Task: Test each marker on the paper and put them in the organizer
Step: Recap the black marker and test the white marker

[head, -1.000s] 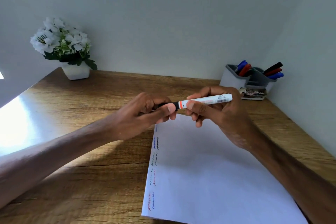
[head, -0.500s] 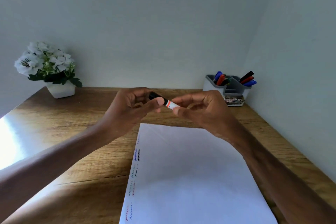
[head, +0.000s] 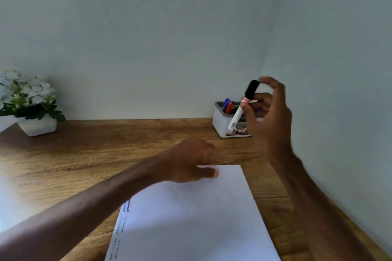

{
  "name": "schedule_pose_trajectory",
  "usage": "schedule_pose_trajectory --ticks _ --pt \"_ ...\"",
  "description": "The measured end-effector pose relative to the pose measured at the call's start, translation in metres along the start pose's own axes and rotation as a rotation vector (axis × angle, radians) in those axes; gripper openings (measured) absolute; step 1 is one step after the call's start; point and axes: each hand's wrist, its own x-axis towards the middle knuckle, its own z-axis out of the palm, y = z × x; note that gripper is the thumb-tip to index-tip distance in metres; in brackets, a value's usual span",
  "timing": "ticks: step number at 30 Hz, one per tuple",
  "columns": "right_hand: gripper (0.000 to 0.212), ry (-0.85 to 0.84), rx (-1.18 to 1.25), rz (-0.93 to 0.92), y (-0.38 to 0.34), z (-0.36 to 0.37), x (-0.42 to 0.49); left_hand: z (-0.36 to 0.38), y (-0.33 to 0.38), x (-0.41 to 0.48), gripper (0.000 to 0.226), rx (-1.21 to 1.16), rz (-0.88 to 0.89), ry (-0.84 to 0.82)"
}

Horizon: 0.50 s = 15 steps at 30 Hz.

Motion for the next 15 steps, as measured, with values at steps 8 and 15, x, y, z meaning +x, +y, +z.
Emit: schedule_pose_trajectory --ticks 8,15 --pt "0.05 0.252 0.065 -0.092 0.002 0.001 0.036 0.013 -0.003 -0.002 0.036 0.031 0.012 -0.027" --pt "0.036 0.188 -0.016 -0.086 0.027 0.032 0.06 0.015 -0.005 -0.001 0.038 0.04 0.025 -0.022"
